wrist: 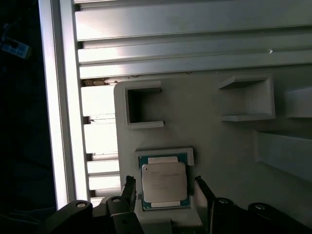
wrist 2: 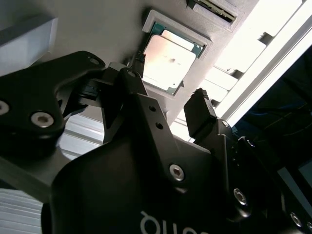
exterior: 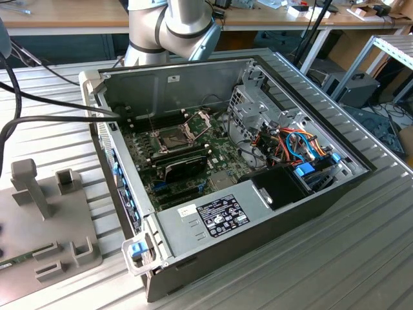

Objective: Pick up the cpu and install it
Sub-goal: 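Pick up the cpu and move it towards the insertion slot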

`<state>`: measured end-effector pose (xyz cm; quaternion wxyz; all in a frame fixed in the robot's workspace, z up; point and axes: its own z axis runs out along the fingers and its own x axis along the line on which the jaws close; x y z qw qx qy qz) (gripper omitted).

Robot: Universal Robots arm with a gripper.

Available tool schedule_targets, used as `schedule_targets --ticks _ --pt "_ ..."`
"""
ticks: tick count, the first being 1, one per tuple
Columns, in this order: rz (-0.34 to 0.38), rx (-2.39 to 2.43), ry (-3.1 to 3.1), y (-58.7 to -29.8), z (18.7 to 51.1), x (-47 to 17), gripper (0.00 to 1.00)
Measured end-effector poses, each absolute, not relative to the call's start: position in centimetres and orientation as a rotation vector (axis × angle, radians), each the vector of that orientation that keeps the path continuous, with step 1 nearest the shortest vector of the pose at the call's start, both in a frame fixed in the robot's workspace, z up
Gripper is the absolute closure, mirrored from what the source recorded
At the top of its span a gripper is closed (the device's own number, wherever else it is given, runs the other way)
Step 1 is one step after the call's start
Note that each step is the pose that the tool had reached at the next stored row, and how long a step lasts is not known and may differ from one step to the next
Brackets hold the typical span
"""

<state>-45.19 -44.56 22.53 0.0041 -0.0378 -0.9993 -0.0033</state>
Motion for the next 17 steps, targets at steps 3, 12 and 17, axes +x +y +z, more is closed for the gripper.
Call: schedule_targets --ticks 3,12,17 --pt "-0.01 -0.119 -3.131 -44.56 22.49 -45.18 0.4" --pt "-0.01 -0.119 -3.131 -44.56 22.3 -45.18 0.4" --pt "-0.01 -0.119 -3.131 -44.56 22.3 -45.18 0.4"
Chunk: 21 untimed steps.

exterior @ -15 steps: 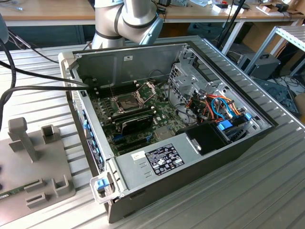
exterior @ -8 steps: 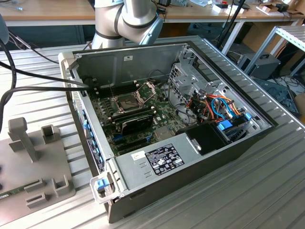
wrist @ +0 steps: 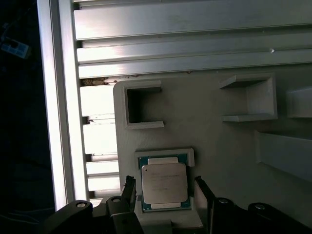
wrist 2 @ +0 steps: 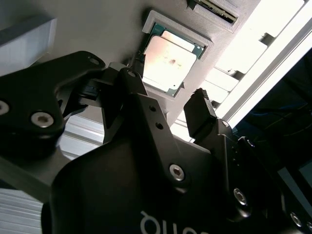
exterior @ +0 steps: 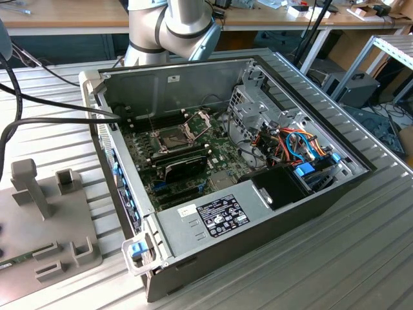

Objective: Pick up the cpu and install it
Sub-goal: 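Pick up the cpu and move it towards the insertion slot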

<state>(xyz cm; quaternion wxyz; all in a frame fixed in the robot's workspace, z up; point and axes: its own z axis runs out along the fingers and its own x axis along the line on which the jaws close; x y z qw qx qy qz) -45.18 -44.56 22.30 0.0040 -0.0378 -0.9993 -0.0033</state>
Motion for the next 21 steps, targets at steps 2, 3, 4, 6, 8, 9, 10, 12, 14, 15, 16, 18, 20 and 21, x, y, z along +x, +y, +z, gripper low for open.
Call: schedule_targets --ticks 2,3,4,6,8,9,10,12,14,15,16,18,20,21 --pt "-0.01 -0.119 -3.131 -44.6 22.3 -45.2 0.4" --pt "-0.011 -0.119 -3.131 -44.6 22.3 -45.2 0.4" --pt "-0.011 -0.119 -3.131 -44.6 22.3 -45.2 0.4" --pt "0.001 -0.078 -3.133 -44.6 20.5 -45.2 0.4" --pt "0.069 -0.059 -3.133 -44.5 20.3 -45.2 0.4" --pt "0.071 -0.059 -3.133 -44.5 20.3 -45.2 0.4" --pt "0.071 -0.058 -3.133 -44.5 20.2 -45.2 0.4" --pt "0.071 -0.058 -3.133 -44.5 20.2 -45.2 0.4" --pt "0.071 -0.058 -3.133 -44.5 20.1 -45.1 0.4" --pt "0.071 -0.058 -3.133 -44.5 20.1 -45.1 0.4" --pt "0.071 -0.058 -3.133 -44.5 20.1 -45.1 0.4" --pt "0.071 -0.057 -3.133 -44.4 20.1 -44.9 0.4" --pt "0.072 -0.057 -3.133 -44.5 20.0 -44.9 0.4" --pt "0.071 -0.056 -3.133 -44.4 20.0 -44.9 0.4"
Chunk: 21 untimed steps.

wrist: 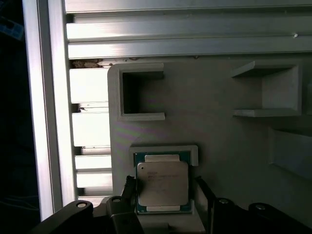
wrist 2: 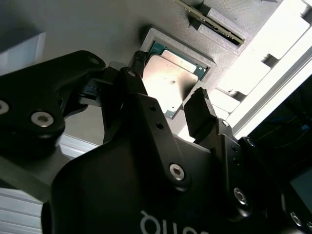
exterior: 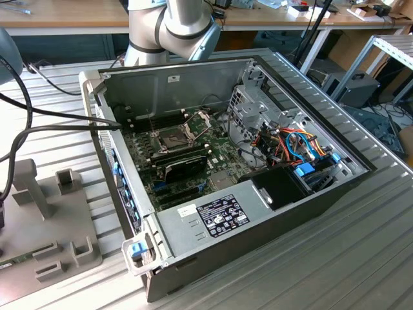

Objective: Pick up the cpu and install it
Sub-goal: 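Pick up the cpu and move it towards the insertion slot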

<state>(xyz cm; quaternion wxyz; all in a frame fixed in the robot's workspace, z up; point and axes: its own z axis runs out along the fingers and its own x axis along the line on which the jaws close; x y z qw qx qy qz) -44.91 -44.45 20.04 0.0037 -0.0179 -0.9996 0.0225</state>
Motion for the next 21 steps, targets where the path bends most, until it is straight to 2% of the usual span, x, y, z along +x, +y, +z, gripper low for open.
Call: schedule_targets --ticks 21 --pt "0.066 0.012 -3.144 -44.42 19.64 -44.97 0.4"
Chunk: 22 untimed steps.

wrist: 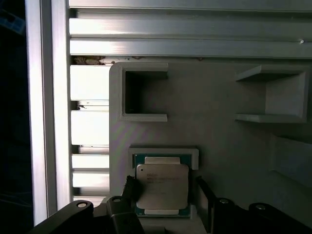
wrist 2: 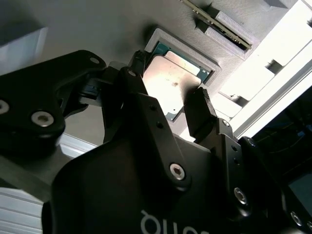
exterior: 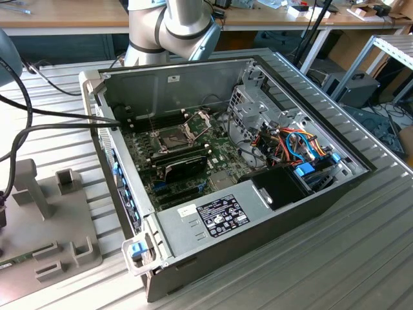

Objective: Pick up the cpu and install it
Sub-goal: 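Pick up the cpu and move it towards the insertion slot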

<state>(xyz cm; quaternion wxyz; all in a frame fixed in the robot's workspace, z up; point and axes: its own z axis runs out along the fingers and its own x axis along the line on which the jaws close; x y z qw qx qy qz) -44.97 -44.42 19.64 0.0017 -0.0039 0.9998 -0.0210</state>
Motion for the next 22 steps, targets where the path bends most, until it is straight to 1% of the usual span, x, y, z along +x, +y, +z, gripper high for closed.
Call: schedule_targets --ticks 22 --pt "-0.066 -0.051 3.135 -44.24 19.08 -45.17 0.4"
